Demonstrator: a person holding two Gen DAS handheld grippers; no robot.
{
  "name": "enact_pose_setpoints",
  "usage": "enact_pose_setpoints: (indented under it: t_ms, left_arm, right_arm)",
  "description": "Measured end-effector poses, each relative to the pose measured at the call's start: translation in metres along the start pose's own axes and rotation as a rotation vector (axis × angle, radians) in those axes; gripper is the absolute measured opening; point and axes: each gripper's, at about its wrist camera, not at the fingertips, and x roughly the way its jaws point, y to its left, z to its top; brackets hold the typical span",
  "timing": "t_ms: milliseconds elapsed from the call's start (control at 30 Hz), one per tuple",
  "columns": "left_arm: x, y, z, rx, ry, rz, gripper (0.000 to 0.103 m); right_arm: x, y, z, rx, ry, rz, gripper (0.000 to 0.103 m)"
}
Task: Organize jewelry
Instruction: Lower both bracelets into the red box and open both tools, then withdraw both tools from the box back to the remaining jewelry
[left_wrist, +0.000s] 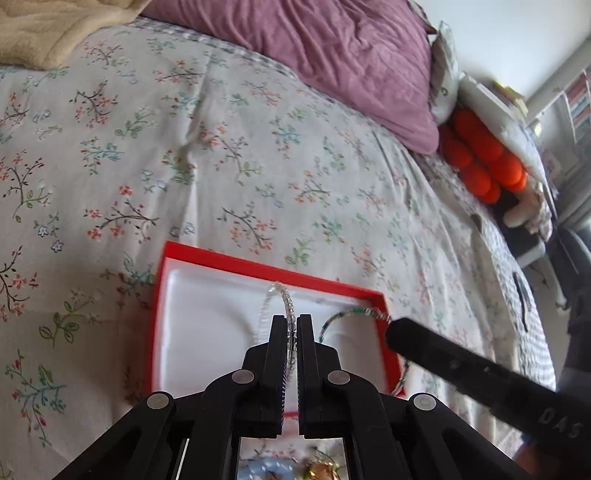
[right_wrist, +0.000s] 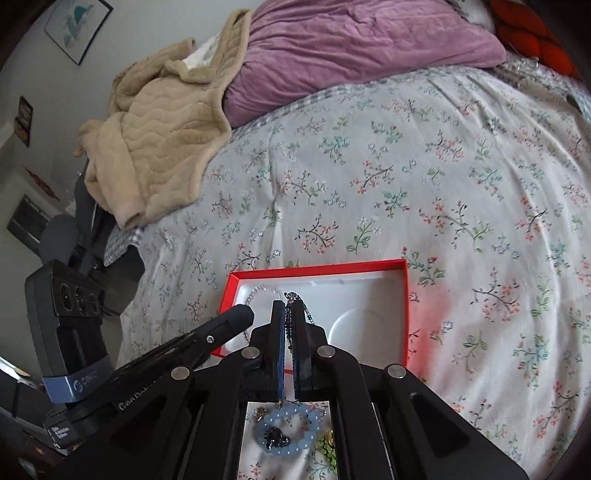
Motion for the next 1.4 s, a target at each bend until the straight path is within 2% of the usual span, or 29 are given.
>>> enact_pose_setpoints:
  t_ms: [167,300,467,767,900,933,967,1000,1033,1067,1100,1233,1333,1400]
  left_arm:
    - [0.012,0.012,-0.002,0.012,0.047,0.116,0.0]
    - [0.022,0.016,-0.008,0.041,0.093,0.18,0.0]
    - [0.021,0.011,-0.015,0.088,0.108,0.246,0.0]
    - [0.011,0.014,-0.024,0.095,0.15,0.277,0.0]
    - [0.009,0.009,-0.024,0.115,0.129,0.269,0.0]
    - [0.008,0.008,-0.024,0.116,0.127,0.259,0.004]
    - [0.007,0.006,-0.025,0.119,0.125,0.249,0.014]
    - [0.005,0.003,-0.025,0.124,0.122,0.242,0.019]
    - [0.003,0.001,-0.026,0.129,0.117,0.238,0.028]
    - [0.0,-0.003,-0.027,0.134,0.111,0.236,0.036]
    - [-0.003,-0.005,-0.028,0.138,0.106,0.23,0.039]
    - [-0.021,-0.013,-0.034,0.145,0.074,0.212,0.066]
    - [-0.035,-0.012,-0.04,0.146,0.057,0.231,0.087]
    - [-0.045,-0.009,-0.046,0.144,0.056,0.248,0.093]
  right_arm:
    - [0.014,-0.012,0.0,0.009,0.015,-0.047,0.003]
    - [0.016,-0.025,0.002,0.01,0.01,-0.103,0.003]
    - [0.023,-0.04,-0.001,0.011,0.036,-0.18,0.003]
    - [0.029,-0.043,-0.002,-0.022,0.061,-0.206,0.003]
    - [0.029,-0.042,-0.002,-0.009,0.074,-0.166,0.006]
    - [0.028,-0.041,-0.002,-0.007,0.08,-0.154,0.006]
    - [0.026,-0.039,-0.003,-0.013,0.08,-0.149,0.009]
    - [0.024,-0.036,-0.003,-0.022,0.078,-0.145,0.017]
    - [0.022,-0.034,-0.003,-0.031,0.076,-0.139,0.023]
    - [0.018,-0.032,-0.003,-0.038,0.069,-0.129,0.034]
    - [0.014,-0.03,-0.004,-0.043,0.062,-0.119,0.042]
    - [0.0,-0.024,-0.007,-0.059,0.045,-0.112,0.05]
    - [-0.013,-0.019,-0.012,-0.077,0.026,-0.13,0.061]
    - [-0.022,-0.016,-0.016,-0.089,0.015,-0.147,0.07]
